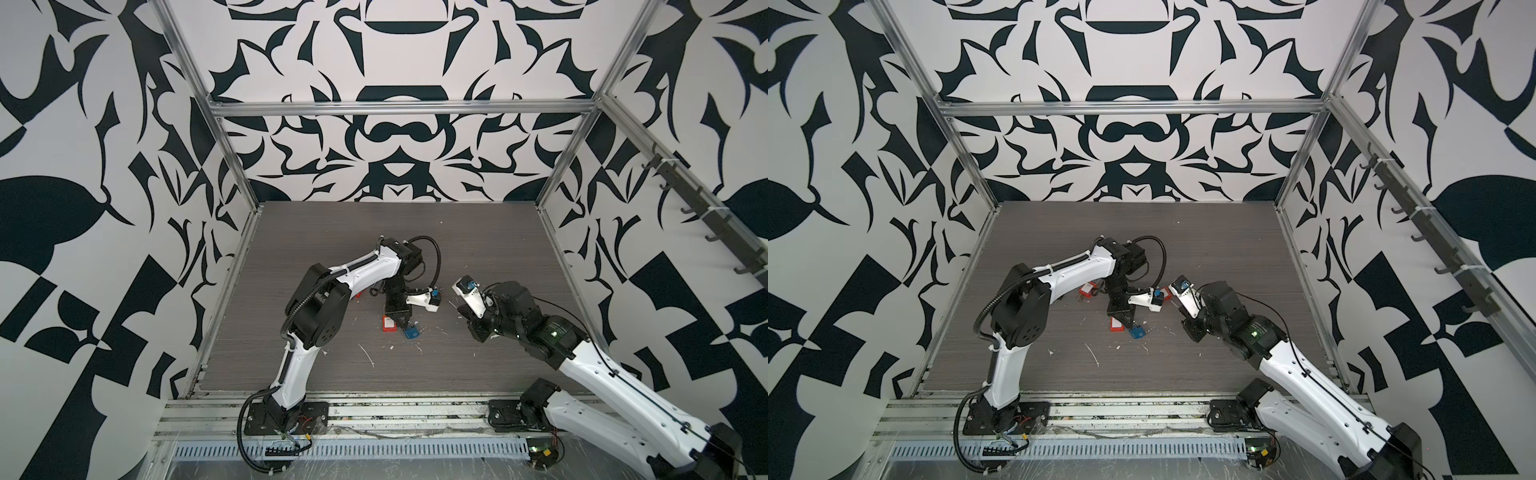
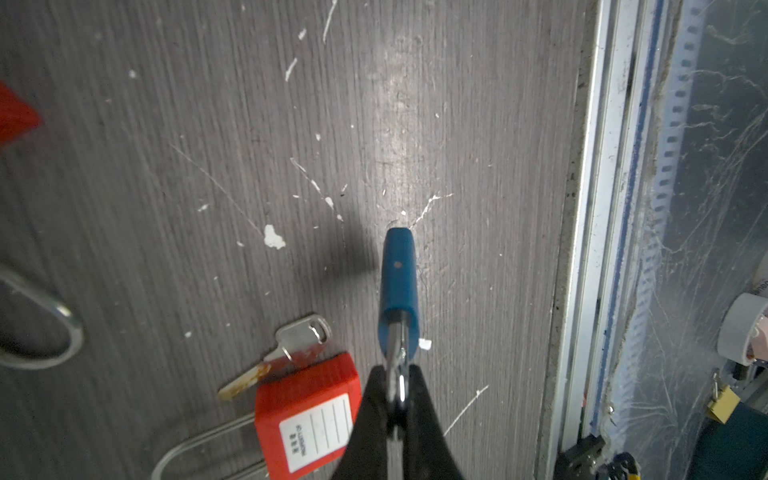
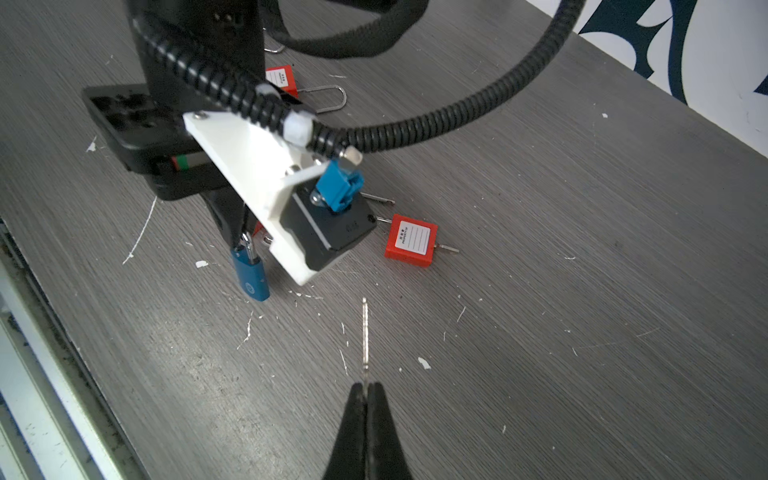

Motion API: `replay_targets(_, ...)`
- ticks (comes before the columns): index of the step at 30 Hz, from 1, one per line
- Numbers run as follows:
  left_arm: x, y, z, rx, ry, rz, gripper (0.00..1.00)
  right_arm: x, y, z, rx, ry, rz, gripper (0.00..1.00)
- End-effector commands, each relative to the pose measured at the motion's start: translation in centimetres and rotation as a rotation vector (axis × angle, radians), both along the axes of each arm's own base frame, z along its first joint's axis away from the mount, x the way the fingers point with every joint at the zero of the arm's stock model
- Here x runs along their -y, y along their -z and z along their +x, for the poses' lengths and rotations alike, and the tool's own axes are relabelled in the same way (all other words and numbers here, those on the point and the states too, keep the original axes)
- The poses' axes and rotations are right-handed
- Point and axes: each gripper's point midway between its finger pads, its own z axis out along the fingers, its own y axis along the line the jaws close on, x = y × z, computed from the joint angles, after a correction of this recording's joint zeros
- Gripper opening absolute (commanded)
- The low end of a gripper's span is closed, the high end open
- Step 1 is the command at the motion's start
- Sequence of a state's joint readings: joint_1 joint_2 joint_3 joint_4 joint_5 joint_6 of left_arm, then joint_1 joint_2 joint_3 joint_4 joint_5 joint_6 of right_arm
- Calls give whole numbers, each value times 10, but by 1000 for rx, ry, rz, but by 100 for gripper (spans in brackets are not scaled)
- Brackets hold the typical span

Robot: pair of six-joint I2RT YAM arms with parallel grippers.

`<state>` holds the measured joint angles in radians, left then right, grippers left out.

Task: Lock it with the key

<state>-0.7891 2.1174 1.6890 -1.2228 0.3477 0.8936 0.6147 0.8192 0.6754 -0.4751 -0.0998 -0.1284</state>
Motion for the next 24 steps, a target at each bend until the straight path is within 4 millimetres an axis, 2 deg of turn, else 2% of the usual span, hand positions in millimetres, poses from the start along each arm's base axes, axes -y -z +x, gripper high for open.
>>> replay_targets(1,-3,-2,-7,-33,30,45,0,-3,-8,6,24,19,39,0)
replay_targets(8,5,8,-1,-6,33,90,0,-7,-4,6,-11,20,56,0)
replay_targets(14,4,17,8,52,43,128,0,-7,-5,4,-21,22,61,0)
replay_targets(24,12,25,25,106,58,136,7,-7,-11,0,-52,56,115,0)
